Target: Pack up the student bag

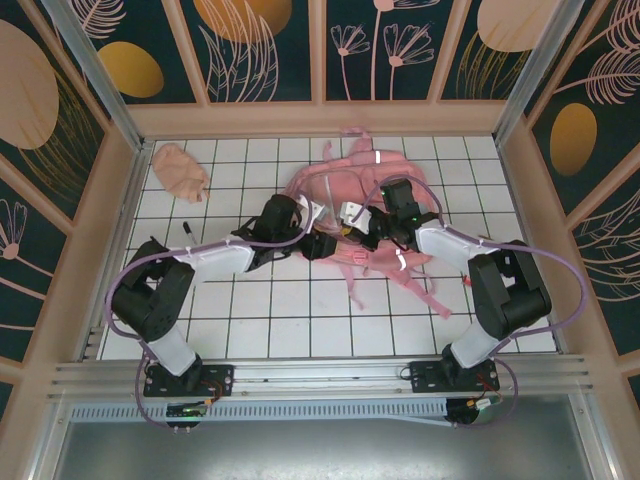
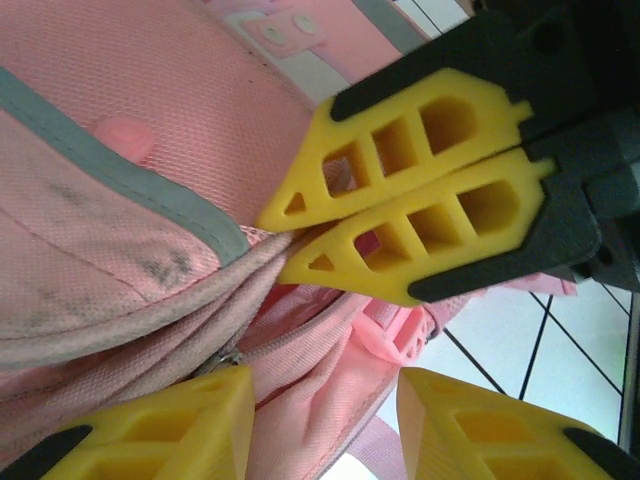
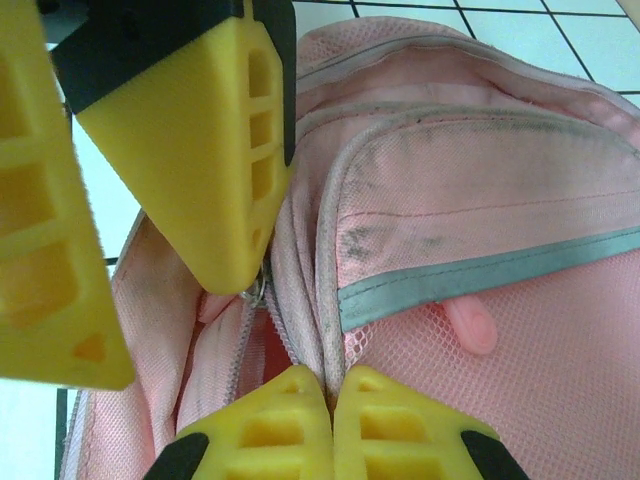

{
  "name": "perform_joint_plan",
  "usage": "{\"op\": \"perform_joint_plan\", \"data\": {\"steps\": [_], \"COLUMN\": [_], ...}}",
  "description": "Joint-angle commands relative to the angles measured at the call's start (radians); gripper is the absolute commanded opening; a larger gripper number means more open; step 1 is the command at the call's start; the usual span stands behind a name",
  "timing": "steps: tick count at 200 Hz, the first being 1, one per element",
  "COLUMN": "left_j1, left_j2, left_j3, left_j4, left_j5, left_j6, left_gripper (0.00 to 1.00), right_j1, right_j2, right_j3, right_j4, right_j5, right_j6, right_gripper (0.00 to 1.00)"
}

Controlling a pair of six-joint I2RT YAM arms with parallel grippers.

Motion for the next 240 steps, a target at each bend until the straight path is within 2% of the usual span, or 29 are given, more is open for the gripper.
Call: {"op": "perform_joint_plan", "data": {"steps": [1,41,86,124,127,133,137,138,140,143,150,192,227,240], "left_j1": [0.01,0.013,0.018,0.019,0.019,0.018,0.019,0.019,0.019,0.019,0.018,0.026,0.046,0.051], "left_j2": [0.044,-0.021,-0.054,0.004,0.005,0.035,0.042,0.043,0.046,0.048,0.051,0.003,-0.049,-0.063], "left_j3": [0.042,0.053,0.001,0.04,0.041,0.042,0.042,0.042,0.042,0.042,0.042,-0.027,-0.086,-0.101], "left_j4": [-0.048,-0.135,-0.174,-0.16,-0.161,-0.161,-0.16,-0.16,-0.159,-0.158,-0.156,-0.083,-0.053,-0.041], "left_j5": [-0.133,-0.272,-0.299,-0.228,-0.222,-0.208,-0.198,-0.196,-0.191,-0.188,-0.183,-0.152,-0.125,-0.123], "left_j6": [-0.025,-0.045,-0.088,-0.053,-0.049,-0.038,-0.034,-0.033,-0.032,-0.032,-0.031,-0.062,-0.07,-0.063], "left_gripper": [0.41,0.42,0.45,0.45,0.45,0.44,0.44,0.44,0.44,0.44,0.44,0.44,0.43,0.43], "right_j1": [0.009,0.001,0.001,0.005,0.006,0.012,0.016,0.017,0.018,0.023,0.035,0.08,0.102,0.102], "right_j2": [-0.058,-0.067,-0.066,-0.062,-0.061,-0.06,-0.06,-0.059,-0.06,-0.058,-0.055,0.021,0.131,0.155], "right_j3": [0.035,0.034,0.034,0.034,0.032,0.029,0.024,0.023,0.022,0.02,0.014,0.018,0.047,0.048], "right_j4": [0.01,0.0,0.002,-0.01,-0.011,-0.009,-0.015,-0.017,-0.021,-0.028,-0.043,-0.041,0.027,0.054], "right_j5": [-0.123,-0.115,-0.127,-0.106,-0.097,-0.077,-0.067,-0.065,-0.057,-0.045,-0.007,0.112,0.332,0.367], "right_j6": [0.02,0.015,0.021,0.008,0.009,0.008,-0.001,-0.005,-0.012,-0.024,-0.052,-0.064,-0.032,-0.016], "right_gripper": [0.0,0.0,0.0,0.0,0.07,0.3,0.41,0.41,0.49,0.56,0.64,0.76,0.76,0.7]}}
